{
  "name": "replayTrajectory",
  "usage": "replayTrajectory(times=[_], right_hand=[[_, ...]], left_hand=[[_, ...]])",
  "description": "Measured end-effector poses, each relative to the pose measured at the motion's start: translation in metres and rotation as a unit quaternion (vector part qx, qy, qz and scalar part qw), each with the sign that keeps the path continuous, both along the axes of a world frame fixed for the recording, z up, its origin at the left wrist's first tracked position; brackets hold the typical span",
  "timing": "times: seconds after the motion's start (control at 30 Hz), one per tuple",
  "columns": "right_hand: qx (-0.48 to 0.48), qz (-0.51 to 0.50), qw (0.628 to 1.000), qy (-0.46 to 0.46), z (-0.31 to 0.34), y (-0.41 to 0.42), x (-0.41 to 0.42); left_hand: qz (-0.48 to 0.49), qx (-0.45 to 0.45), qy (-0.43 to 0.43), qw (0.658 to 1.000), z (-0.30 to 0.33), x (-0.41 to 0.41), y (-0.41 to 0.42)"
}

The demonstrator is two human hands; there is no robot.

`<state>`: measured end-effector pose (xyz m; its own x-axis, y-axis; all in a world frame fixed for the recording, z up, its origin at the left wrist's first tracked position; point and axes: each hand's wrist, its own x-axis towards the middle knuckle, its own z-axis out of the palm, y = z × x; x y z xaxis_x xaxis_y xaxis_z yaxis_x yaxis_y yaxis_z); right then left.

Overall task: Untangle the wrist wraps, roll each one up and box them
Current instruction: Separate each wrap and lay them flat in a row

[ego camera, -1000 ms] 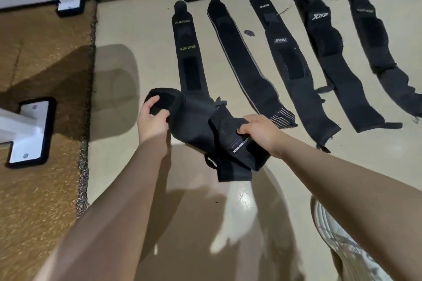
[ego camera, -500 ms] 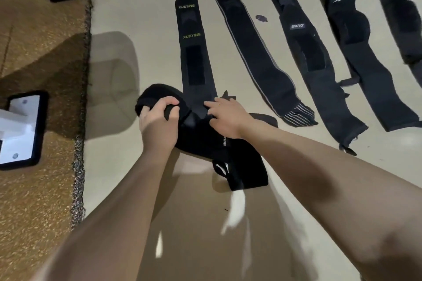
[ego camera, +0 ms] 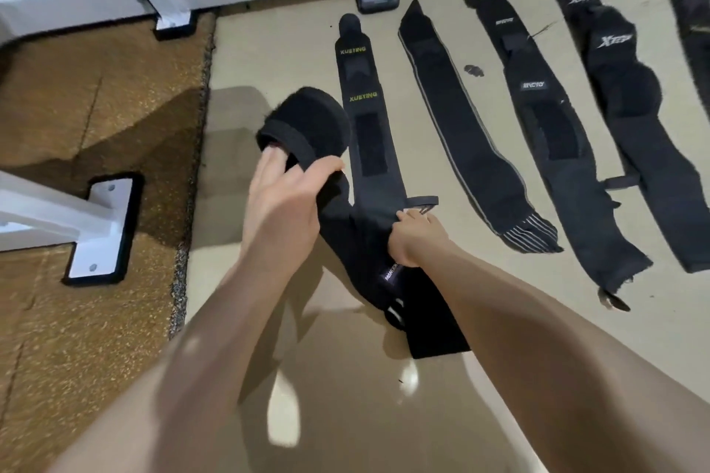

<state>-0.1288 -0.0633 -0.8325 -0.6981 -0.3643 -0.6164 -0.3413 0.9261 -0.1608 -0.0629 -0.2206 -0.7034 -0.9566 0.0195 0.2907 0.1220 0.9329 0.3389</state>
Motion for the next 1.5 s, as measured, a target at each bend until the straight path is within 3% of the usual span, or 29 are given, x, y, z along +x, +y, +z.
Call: replayTrajectory(times=[0.1,0.17,0.27,0.37,0.5,0.63,0.7,0.77,0.87,0.93,1.0,1.13,1.17,1.3,1.4,1.5], right_hand=[[-0.171,-0.135,0.976,-0.025,0.015,0.015,0.009],[-0.253,-0.195,0.947,-0.045,0.034,0.031,0.02],[-0.292,-0.235,0.926,-0.041,0.073,0.057,0.039],[-0.303,-0.256,0.916,-0.056,0.115,0.069,0.056],[-0.423,-0.42,0.792,-0.135,0.17,0.073,0.087],[-0.506,-0.549,0.653,-0.13,0.215,0.089,0.121],[-0.531,-0.577,0.608,-0.126,0.228,0.103,0.134],[-0.537,-0.566,0.613,-0.125,0.242,0.113,0.144],[-0.502,-0.513,0.686,-0.123,0.261,0.123,0.154],[-0.502,-0.509,0.691,-0.112,0.268,0.126,0.158],[-0.501,-0.549,0.667,-0.051,0.267,0.131,0.159],[-0.531,-0.66,0.529,0.055,0.256,0.174,0.153],[-0.53,-0.658,0.532,0.058,0.253,0.188,0.152],[-0.504,-0.603,0.617,0.041,0.242,0.206,0.158],[-0.489,-0.562,0.66,0.097,0.238,0.214,0.159],[-0.523,-0.506,0.683,-0.068,0.247,0.226,0.161]], left_hand=[[-0.019,0.024,-0.02,0.999,0.007,0.016,0.003],[-0.018,0.024,0.015,0.999,0.015,0.03,0.011],[0.016,0.023,0.068,0.997,0.034,0.05,0.026],[0.042,0.054,-0.051,0.996,0.059,0.069,0.04],[0.005,0.091,-0.147,0.985,0.081,0.095,0.053],[0.006,0.252,-0.162,0.954,0.098,0.113,0.071],[0.01,0.311,-0.166,0.936,0.111,0.119,0.083],[0.0,0.338,-0.164,0.927,0.122,0.124,0.093],[-0.015,0.341,-0.145,0.929,0.13,0.133,0.105],[-0.017,0.317,-0.131,0.939,0.132,0.133,0.114],[-0.018,0.282,-0.132,0.95,0.134,0.129,0.124],[-0.054,0.088,-0.186,0.977,0.131,0.134,0.146],[-0.046,0.088,-0.187,0.977,0.128,0.136,0.15],[-0.015,0.239,-0.179,0.954,0.124,0.147,0.17],[-0.031,0.217,-0.197,0.956,0.125,0.154,0.187],[-0.02,0.22,-0.191,0.956,0.124,0.157,0.196]])
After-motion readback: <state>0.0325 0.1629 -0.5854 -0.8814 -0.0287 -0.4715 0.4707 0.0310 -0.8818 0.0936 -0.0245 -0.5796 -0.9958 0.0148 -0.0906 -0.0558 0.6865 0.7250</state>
